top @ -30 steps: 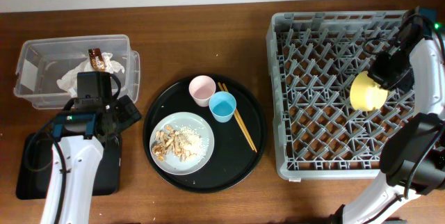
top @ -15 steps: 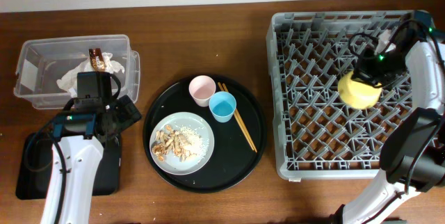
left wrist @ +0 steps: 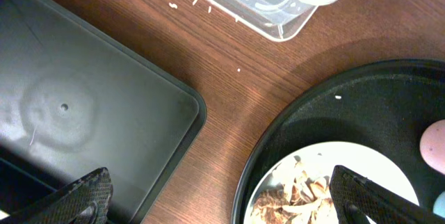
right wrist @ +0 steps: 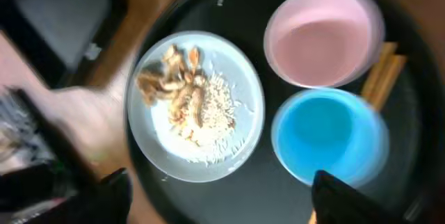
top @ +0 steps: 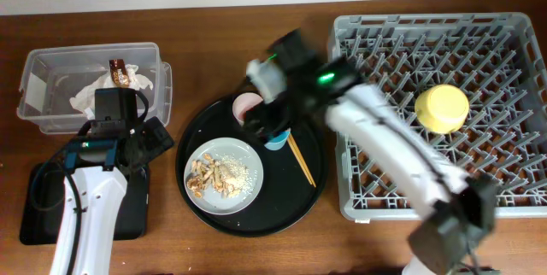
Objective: Sort waste into correct bins and load items into the dishwasher rack
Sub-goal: 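Reach the right gripper to the light-blue cup and grasp it, then place the light-blue cup in the rack beside the yellow cup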
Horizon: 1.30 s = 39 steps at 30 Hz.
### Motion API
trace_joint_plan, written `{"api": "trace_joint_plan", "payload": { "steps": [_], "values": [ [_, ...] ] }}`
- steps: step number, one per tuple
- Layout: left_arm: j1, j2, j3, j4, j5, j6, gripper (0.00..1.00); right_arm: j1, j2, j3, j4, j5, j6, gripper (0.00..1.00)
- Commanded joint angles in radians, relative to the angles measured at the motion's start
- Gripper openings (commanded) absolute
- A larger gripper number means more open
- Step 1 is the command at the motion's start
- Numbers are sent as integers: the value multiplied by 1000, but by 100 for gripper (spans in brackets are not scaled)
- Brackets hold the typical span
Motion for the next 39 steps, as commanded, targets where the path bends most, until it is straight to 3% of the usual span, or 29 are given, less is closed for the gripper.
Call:
{"api": "trace_joint_plan", "payload": {
  "steps": [1,2,5,7,13,16,18,21,25,28,30,32,33,36,39],
  "values": [
    [2,-3,1,1,-11,-13,99,115,95,2,21,304,140,69],
    [2,-3,1,1,-11,-13,99,154,138,2,48,329,140,59],
    [2,-3,1,1,-11,-13,99,178,204,2,50,505,215,54],
    [2,-3,1,1,-11,-13,99,168,217,2,58,509,214,54],
    [2,-3,1,1,-11,-12,99,164,219,-50,53,500,214,38],
    [2,-3,1,1,-11,-13,99,163,219,-50,53,500,214,25],
    [2,-3,1,1,-11,-13,99,163,216,-50,44,494,214,4],
    [2,-3,1,1,-11,-13,99,163,181,-32,2,469,214,4],
    [2,-3,1,1,-11,-13,99,143,49,145,-221,408,214,4],
    [2,-3,1,1,-11,-13,99,-11,-136,216,-306,301,210,4],
    [2,-3,1,1,-11,-13,99,-284,-266,216,-415,212,167,4],
    [2,-3,1,1,-11,-13,99,-515,-288,214,-493,18,14,4],
    [2,-3,1,1,-11,-13,99,-678,-287,165,-518,-123,-89,4],
    [2,-3,1,1,-11,-13,99,-939,-272,-62,-512,-564,-379,4],
    [2,-3,1,1,-11,-13,99,-1124,-208,-299,-411,-885,-494,4]
  ]
}}
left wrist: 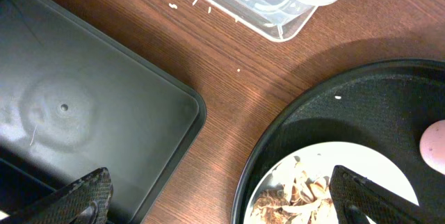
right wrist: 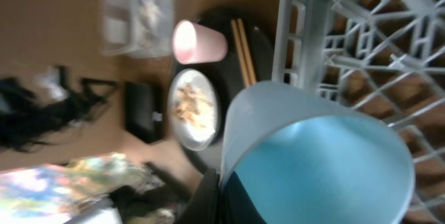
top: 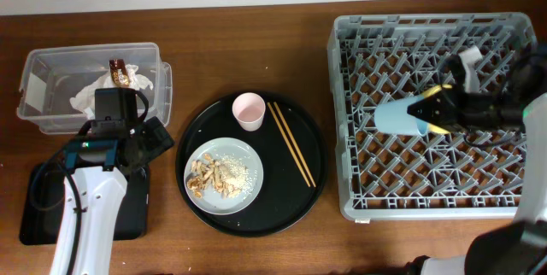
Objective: Sort waste into correct bins and load items into the dishwasher rack
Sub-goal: 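Place the light-blue cup in the rack beside the yellow cup, then reach the right gripper to the pink cup and grasp it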
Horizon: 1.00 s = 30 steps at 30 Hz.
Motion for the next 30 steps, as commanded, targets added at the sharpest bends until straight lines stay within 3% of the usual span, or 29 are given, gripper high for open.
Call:
{"api": "trace_joint_plan", "payload": {
  "steps": [1,7,15,17,19,20,22,24,28,30],
  "values": [
    [2,-3,1,0,-11,-13,99,-102,79,-148,87,-329,-111,4],
    [2,-3,1,0,-11,-13,99,-121,356,-174,189,-354,-101,4],
    [2,-3,1,0,-11,-13,99,-252,350,-173,129,-99,-25,6],
    [2,-3,1,0,-11,-13,99,-252,295,-161,132,-8,44,13],
    [2,-3,1,0,-11,-13,99,-252,195,-143,174,153,215,19],
    [2,-3,1,0,-11,-12,99,-252,113,-140,193,264,311,25],
    [2,-3,1,0,-11,-13,99,-251,-58,-139,201,406,423,49],
    [2,-3,1,0,-11,-13,99,-248,-190,-139,200,428,441,53],
    [2,-3,1,0,-11,-13,99,-62,-304,-139,212,407,440,46],
    [2,-3,1,0,-11,-13,99,220,-315,-135,300,447,476,46]
  ]
}}
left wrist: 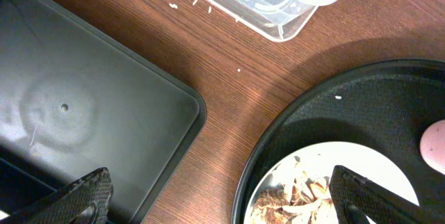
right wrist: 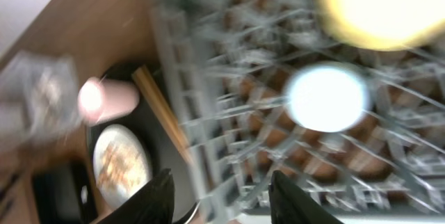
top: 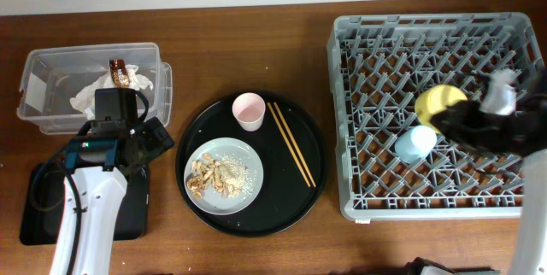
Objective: Sort waste into correct bins and load items into the dishwasher rack
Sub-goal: 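Reach the right gripper to the pink cup and grasp it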
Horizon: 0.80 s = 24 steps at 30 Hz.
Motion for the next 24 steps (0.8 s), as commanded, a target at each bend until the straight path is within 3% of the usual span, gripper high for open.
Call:
{"api": "trace_joint_plan", "payload": {
  "steps": [1,3,5,7,9,13,18,22,24],
  "values": [
    [2,-3,1,3,-11,-13,99,428,6,27,138,119,135,45],
    [2,-3,1,3,-11,-13,99,713,120,140,171,209,160,57],
    [2,-3,1,3,-11,-13,99,943,456,544,-77,301,159,58],
    [2,-3,1,3,-11,-13,99,1038,704,865,-198,404,159,58],
    [2,-3,1,3,-11,-13,99,1089,862,1046,-167,458,164,57],
    [2,-3,1,3,-11,-13,99,1106,1000,1057,10,511,204,52],
    [2,-3,1,3,-11,-13,99,1152,1127,1054,19,615,344,38],
    [2,-3,1,3,-11,-13,99,1174,1130,946,51,609,347,35],
    [2,-3,1,3,-11,-13,99,1193,1130,913,80,609,347,27]
  ]
}}
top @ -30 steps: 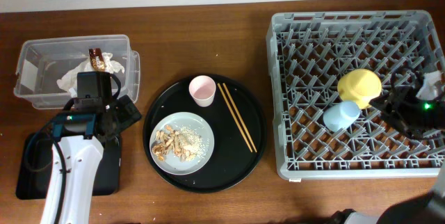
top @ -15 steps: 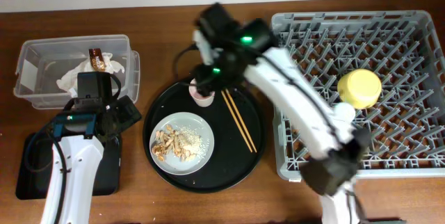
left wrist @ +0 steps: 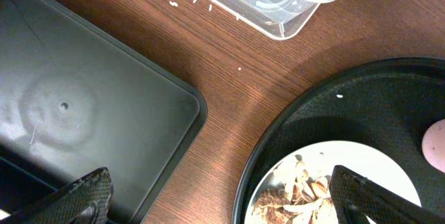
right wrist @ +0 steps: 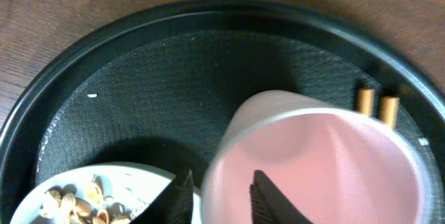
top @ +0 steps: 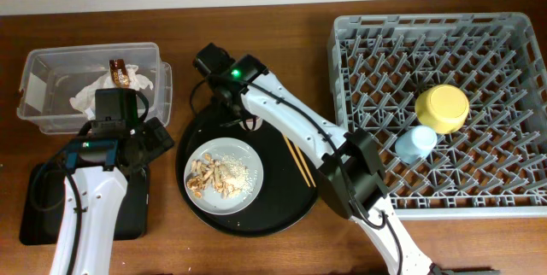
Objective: Sort waste into correct bins and load items into the dishwasher rack
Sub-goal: 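Reach the right gripper to the pink cup and grasp it, then place the pink cup in the rack next to the other cups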
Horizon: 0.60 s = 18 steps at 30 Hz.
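A pink cup stands upright at the back of the round black tray. My right gripper is open and straddles the cup's left rim, one finger inside and one outside. In the overhead view the right gripper covers most of the cup. A white plate of food scraps and a pair of chopsticks share the tray. A blue cup sits upside down in the grey dishwasher rack beside a yellow bowl. My left gripper hangs open and empty over the table left of the tray.
A clear bin at the back left holds a tissue and a wrapper. A black bin lies at the front left under my left arm. My right arm stretches from the tray's back across its right side towards the rack.
My right gripper was over the rack beside the blue cup; now it is at the tray, open around the pink cup's rim. The blue cup stays in the rack. The left arm has not moved.
My right gripper was over the tray at the blue cup, next to the pink one. Then it held the blue cup over the rack. Then the blue cup sat upside down beside the yellow bowl with the gripper off it. Now the gripper straddles the pink cup's rim.
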### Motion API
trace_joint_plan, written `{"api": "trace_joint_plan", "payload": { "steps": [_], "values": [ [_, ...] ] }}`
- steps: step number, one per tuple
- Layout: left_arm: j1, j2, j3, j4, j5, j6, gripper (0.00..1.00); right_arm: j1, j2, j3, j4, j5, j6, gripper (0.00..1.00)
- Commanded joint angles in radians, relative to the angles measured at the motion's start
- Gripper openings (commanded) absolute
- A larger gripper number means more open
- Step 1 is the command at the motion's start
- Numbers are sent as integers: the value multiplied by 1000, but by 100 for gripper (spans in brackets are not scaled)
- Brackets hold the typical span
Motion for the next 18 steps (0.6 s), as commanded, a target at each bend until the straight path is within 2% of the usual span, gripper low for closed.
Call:
{"api": "trace_joint_plan", "payload": {
  "steps": [1,3,5,8,9,11,12,15,16,17,18],
  "values": [
    [2,-4,4,2,-11,-13,99,29,1,-15,14,16,9,25],
    [2,-4,4,2,-11,-13,99,28,0,-2,-5,16,9,13],
    [2,-4,4,2,-11,-13,99,27,-14,58,-56,16,9,4],
    [2,-4,4,2,-11,-13,99,-8,-101,251,-220,24,8,4],
    [2,-4,4,2,-11,-13,99,-73,-153,390,-352,28,8,4],
    [2,-4,4,2,-11,-13,99,-218,-227,546,-522,14,-21,4],
    [2,-4,4,2,-11,-13,99,-338,-295,549,-522,-135,-114,4],
    [2,-4,4,2,-11,-13,99,-631,-427,482,-522,-307,-184,4],
    [2,-4,4,2,-11,-12,99,-675,-468,411,-522,-307,-207,4],
    [2,-4,4,2,-11,-13,99,-759,-585,175,-522,-291,-283,4],
    [2,-4,4,2,-11,-13,99,-820,-635,56,-522,-293,-308,4]
  ]
}}
